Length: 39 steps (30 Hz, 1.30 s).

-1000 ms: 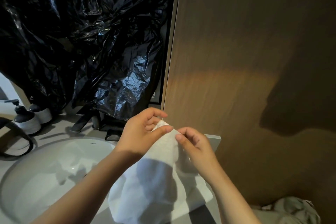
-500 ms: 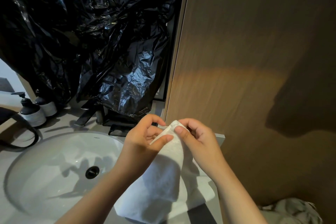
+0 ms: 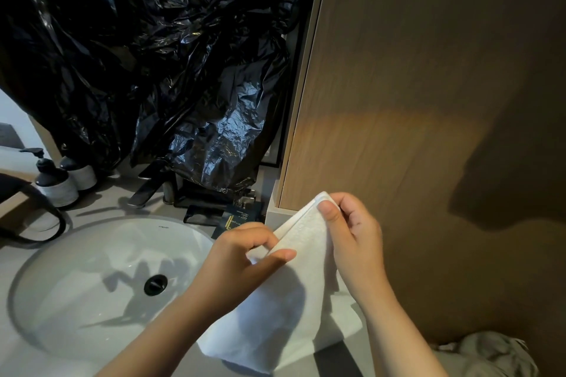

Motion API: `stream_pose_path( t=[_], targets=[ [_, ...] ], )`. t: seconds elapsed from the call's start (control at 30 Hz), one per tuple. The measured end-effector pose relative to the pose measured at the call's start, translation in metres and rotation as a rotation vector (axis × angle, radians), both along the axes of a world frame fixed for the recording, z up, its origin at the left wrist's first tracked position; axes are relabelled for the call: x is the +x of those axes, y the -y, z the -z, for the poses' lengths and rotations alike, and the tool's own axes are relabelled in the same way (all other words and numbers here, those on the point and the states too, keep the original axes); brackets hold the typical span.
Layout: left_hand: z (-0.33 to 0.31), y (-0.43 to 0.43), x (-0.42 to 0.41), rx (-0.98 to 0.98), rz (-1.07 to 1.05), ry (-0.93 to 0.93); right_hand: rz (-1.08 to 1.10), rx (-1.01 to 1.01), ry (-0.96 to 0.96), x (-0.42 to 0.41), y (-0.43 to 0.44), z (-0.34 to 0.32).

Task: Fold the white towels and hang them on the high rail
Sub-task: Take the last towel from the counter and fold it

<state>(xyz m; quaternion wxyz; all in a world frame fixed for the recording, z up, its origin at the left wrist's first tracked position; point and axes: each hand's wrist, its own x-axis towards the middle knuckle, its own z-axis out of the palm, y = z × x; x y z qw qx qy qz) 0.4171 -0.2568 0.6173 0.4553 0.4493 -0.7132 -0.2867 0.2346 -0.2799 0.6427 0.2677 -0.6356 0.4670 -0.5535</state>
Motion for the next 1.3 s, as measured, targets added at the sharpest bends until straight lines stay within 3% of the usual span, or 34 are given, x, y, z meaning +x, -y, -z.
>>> stream_pose_path(
  t=[0.37,0.73,1.07,1.3],
  targets=[
    [0.016,0.006,0.019,-0.065,-0.080,0.171,0.195,-0.077,0.005,-0.019,0.020,-0.011],
    [0.030,0.013,0.038,0.076,-0.089,0.120,0.285,-0.054,-0.012,-0.036,0.035,-0.007],
    [0.039,0.031,0.059,0.052,-0.109,0.196,0.426,-0.077,-0.002,-0.065,0.048,-0.010],
    [0.048,0.042,0.068,0.285,-0.193,0.153,0.448,-0.056,0.015,-0.075,0.055,-0.009]
  ],
)
